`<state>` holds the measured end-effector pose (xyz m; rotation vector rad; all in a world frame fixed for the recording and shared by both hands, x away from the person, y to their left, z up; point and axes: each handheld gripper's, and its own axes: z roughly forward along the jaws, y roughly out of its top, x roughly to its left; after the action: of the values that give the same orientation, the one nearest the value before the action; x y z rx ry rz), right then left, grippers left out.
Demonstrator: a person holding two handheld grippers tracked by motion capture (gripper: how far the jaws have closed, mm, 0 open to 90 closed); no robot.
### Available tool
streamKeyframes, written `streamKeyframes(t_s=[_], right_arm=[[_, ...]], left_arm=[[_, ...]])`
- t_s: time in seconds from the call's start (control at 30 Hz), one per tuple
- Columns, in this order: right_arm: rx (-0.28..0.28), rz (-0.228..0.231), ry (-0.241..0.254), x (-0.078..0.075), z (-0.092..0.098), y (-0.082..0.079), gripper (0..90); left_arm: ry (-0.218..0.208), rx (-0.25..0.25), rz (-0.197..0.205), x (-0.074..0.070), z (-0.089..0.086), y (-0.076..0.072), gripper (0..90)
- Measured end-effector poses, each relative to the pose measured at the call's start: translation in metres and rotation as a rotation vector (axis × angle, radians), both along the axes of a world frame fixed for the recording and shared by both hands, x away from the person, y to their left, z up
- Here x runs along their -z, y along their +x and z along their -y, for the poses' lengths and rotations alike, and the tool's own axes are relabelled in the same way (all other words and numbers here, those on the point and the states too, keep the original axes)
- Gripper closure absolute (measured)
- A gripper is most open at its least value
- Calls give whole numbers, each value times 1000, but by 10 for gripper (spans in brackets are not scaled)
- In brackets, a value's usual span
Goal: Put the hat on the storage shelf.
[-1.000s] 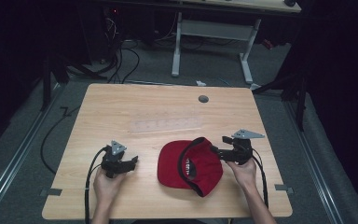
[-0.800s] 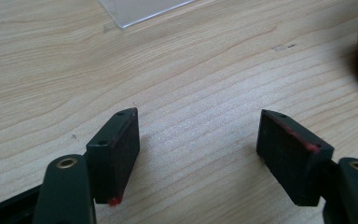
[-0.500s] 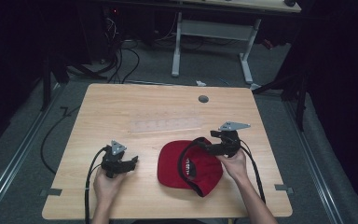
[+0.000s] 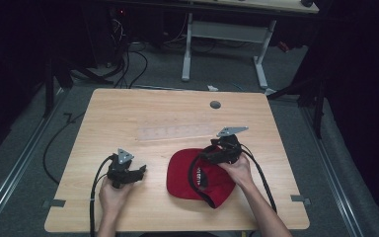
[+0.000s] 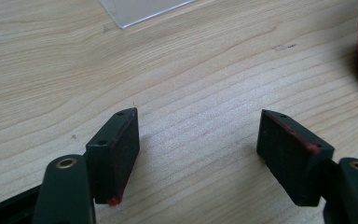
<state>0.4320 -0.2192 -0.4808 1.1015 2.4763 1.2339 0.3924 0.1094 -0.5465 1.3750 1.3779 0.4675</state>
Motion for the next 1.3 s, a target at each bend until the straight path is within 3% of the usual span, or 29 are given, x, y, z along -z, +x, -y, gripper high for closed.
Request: streamKeyframes(t_s=[0.2,0.3,0.67,0.9,1.07,1.3], right_arm=[[-30,-86,1,15,-1,11,164],[-46,-116,-1,23,2,13,228],[-96,-109,-45,30,6,12,560],[-135,-99,-34,26,14,8,753],[-148,-100,-23,21,18,1,820],[-151,-84,11,9,21,-7,840]], left_arm=[[0,0,0,0,0,0,302],[0,0,0,0,0,0,302],[-1,0,0,0,0,0,302],[-1,0,0,0,0,0,302],[0,0,0,0,0,0,301],[2,-1,0,0,0,0,299]])
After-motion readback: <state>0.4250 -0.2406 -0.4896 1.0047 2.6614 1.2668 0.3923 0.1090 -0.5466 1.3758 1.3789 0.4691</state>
